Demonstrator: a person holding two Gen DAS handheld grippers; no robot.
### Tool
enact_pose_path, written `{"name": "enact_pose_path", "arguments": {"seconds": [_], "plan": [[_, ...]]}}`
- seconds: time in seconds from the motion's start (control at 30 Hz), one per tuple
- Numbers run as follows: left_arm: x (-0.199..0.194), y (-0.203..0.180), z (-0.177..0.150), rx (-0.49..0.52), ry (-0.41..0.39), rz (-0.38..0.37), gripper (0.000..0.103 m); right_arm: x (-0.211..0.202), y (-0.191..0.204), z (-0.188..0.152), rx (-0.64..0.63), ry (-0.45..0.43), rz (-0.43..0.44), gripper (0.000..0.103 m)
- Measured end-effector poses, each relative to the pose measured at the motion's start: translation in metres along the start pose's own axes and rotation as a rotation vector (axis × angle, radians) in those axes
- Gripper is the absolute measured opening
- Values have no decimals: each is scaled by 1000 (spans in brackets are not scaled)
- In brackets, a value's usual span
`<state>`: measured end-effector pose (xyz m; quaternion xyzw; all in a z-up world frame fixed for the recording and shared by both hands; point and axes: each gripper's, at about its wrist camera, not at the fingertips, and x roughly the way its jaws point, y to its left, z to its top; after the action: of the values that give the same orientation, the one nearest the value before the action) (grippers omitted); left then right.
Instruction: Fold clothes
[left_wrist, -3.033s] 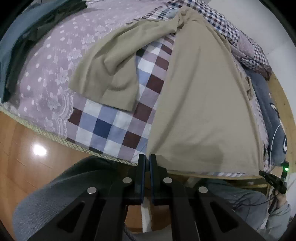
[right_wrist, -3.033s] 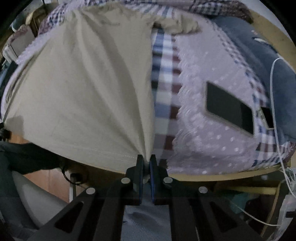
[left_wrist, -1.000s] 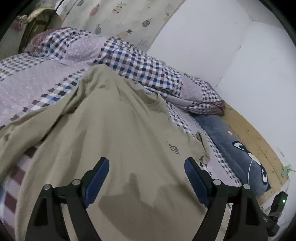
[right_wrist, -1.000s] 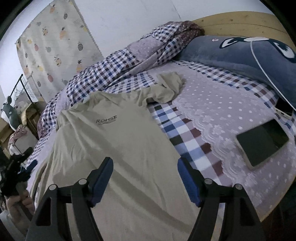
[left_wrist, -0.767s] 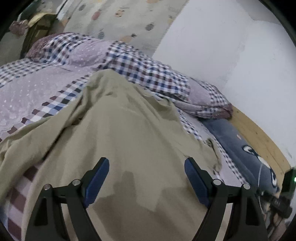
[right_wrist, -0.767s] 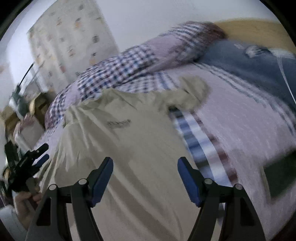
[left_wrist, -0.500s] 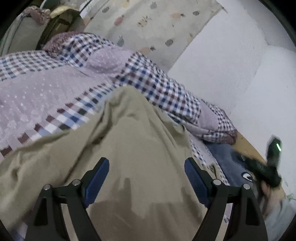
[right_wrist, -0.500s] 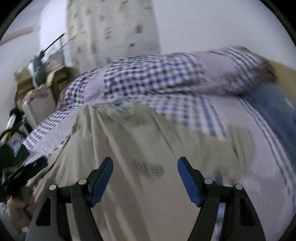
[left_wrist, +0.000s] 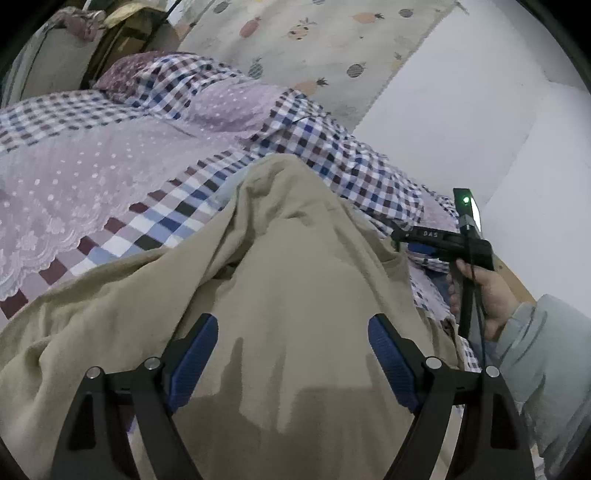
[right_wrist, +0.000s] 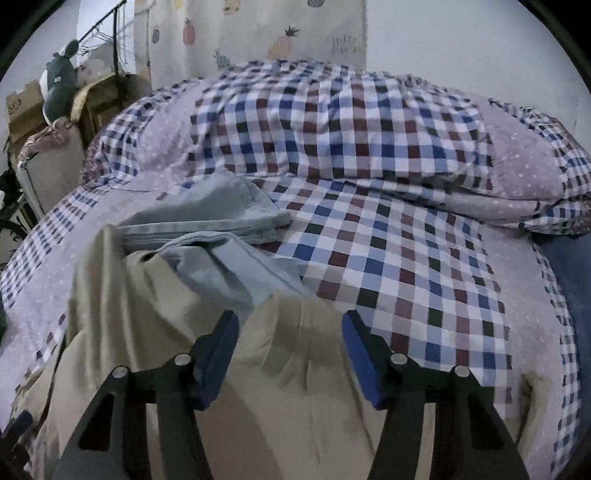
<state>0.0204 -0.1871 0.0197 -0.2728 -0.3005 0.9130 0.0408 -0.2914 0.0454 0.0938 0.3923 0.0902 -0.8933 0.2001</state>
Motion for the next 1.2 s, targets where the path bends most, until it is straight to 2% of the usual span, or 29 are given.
{"name": "enact_pose_path", "arguments": {"seconds": [0.07, 0.13, 0.2, 0.27, 0.37, 0.47, 0.57, 0.63, 0.73, 0.8, 0.87, 1.07, 1.2], "plan": [[3, 4, 0, -20, 6, 2, 87, 23, 0, 10, -4, 33, -13, 60], [5, 7, 0, -41, 7, 2, 87, 45, 1, 19, -8, 66, -25, 47], [4, 10, 1, -56, 0, 4, 87, 52, -3, 21, 6, 58, -43, 24], [2, 12, 2, -69, -11, 5, 86, 49, -10, 22, 30, 28, -67, 14], [-1, 13, 4, -79, -31, -2, 87, 33, -29, 31, 83, -56, -137, 12], [0, 12, 5, -75, -30, -9, 86, 27, -49, 47, 124, -96, -232, 12], [5, 10, 3, -68, -12, -9, 87, 45, -56, 53, 129, -54, -263, 13], [7, 7, 3, -55, -6, -7, 87, 59, -58, 56, 127, -16, -277, 14], [8, 2, 2, -29, -6, -5, 87, 75, -57, 56, 126, 20, -301, 27], [9, -2, 1, -18, -4, -6, 86, 77, -54, 53, 134, 16, -309, 53], [9, -4, 1, -10, -3, -9, 87, 64, -56, 49, 171, -25, -289, 72], [8, -16, -1, 23, -14, -20, 87, -15, -94, 39, 248, -128, -187, 77], [9, -28, -7, 65, -13, -20, 87, -73, -145, 11, 279, -165, -246, 80]]}}
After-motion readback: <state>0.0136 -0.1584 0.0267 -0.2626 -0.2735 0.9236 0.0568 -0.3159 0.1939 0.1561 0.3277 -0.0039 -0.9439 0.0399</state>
